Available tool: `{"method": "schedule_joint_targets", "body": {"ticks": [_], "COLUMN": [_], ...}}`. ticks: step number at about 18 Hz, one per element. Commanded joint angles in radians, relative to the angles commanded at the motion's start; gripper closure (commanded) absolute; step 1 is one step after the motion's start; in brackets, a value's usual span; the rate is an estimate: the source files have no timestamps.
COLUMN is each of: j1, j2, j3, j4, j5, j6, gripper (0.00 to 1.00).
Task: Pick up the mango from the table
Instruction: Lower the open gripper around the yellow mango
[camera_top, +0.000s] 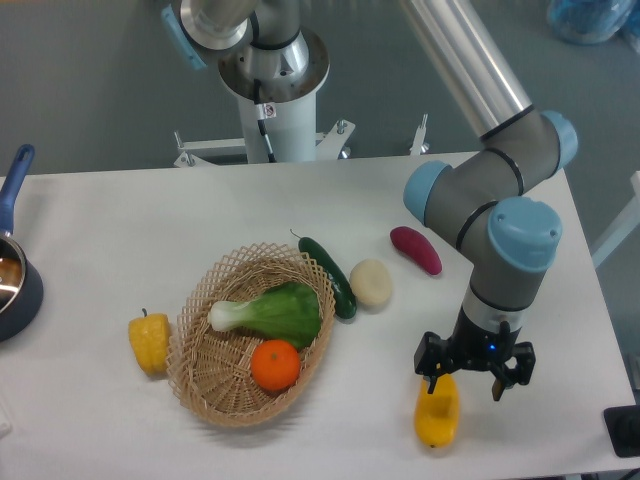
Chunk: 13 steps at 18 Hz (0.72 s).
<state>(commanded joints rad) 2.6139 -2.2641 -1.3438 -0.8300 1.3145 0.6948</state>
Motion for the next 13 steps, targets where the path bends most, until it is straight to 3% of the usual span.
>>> {"method": "schedule_joint_targets", "body": {"ticks": [4,13], "j1": [0.000,-0.031], "j2": [-0.002,-0.018], "j3": [-0.012,-0.031], "j4": [0.003,0.006], "j5": [0.012,0.103], "j6": [0.084,0.042], "gripper": [0.00,0.00]}}
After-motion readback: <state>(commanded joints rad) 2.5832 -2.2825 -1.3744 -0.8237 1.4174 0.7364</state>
